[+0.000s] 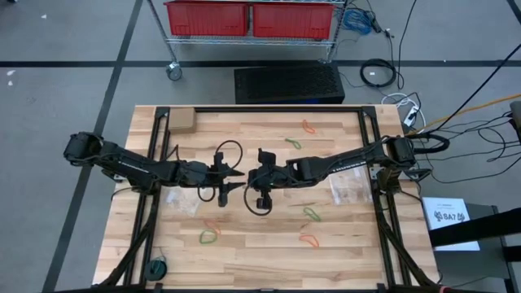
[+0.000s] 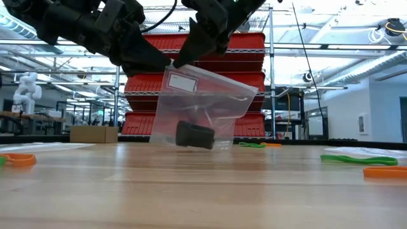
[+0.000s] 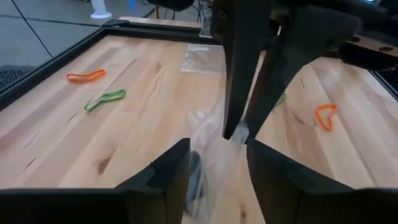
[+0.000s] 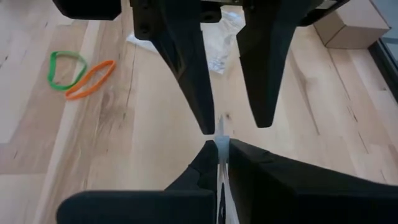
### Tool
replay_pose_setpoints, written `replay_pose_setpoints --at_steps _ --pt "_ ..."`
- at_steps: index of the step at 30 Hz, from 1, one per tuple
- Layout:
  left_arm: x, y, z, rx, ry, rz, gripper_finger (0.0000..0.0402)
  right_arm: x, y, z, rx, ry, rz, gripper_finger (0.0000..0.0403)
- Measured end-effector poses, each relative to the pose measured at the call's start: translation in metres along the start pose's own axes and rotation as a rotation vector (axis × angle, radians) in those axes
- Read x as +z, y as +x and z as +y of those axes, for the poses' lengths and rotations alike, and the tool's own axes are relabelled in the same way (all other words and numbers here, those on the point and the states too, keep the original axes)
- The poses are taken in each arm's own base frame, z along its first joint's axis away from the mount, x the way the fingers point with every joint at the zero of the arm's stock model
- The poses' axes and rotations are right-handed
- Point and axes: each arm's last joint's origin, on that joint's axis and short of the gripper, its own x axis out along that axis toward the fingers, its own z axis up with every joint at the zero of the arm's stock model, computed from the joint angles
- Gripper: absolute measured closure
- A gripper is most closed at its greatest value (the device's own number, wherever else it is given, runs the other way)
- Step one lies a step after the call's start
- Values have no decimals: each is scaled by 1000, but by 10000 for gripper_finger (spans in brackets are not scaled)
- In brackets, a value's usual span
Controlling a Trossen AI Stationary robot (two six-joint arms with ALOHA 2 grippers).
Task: Sort rubber bands
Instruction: Close the top left transparent zip bag
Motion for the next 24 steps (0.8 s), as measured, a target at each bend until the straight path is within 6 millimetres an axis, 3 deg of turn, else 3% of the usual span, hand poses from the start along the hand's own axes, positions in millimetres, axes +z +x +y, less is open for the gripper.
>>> replay_pose_setpoints --at_steps 5,12,24 --pt "0 0 0 -1 1 1 281 0 0 0 -1 0 -1 401" --pt "0 0 -1 -31 46 3 391 1 0 0 -4 -2 -5 401" --pt "2 0 -1 -31 86 -20 399 -1 -1 1 -3 -8 10 401"
